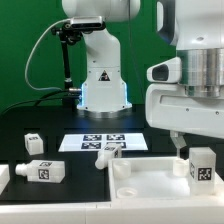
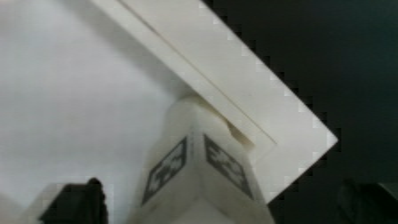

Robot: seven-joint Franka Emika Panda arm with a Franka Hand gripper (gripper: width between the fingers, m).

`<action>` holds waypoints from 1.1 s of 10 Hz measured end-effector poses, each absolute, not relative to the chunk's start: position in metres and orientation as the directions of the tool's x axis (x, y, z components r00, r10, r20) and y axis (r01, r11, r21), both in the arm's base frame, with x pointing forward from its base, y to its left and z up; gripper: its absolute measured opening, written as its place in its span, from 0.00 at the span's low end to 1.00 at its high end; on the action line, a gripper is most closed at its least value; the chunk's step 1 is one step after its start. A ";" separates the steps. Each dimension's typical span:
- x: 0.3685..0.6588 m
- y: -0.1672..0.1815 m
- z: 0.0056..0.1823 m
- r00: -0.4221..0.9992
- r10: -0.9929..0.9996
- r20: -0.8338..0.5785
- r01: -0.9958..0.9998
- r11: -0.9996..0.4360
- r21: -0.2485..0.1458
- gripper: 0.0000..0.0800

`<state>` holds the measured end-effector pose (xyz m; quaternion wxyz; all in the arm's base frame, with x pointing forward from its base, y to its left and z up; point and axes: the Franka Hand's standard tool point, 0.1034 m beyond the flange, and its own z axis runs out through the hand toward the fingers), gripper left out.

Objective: Assemble one leg

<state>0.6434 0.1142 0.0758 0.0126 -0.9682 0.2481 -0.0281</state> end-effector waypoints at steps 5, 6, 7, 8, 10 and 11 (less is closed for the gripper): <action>0.645 0.113 0.073 0.881 -0.468 0.068 -0.465 -0.884 -0.050 0.58; 0.645 0.111 0.073 0.828 -0.558 0.063 -0.555 -0.830 -0.055 0.35; 0.645 0.110 0.073 0.795 -0.604 0.060 -0.601 -0.797 -0.058 0.35; 0.645 0.110 0.073 0.758 -0.650 0.057 -0.647 -0.760 -0.061 0.36; 0.644 0.108 0.072 0.599 -0.800 0.043 -0.797 -0.600 -0.067 0.36; 0.643 0.108 0.072 0.492 -0.870 0.030 -0.868 -0.493 -0.068 0.36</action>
Offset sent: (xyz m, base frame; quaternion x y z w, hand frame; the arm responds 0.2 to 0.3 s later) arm 0.0000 0.0000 0.0000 0.0000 0.0000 0.0000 1.0000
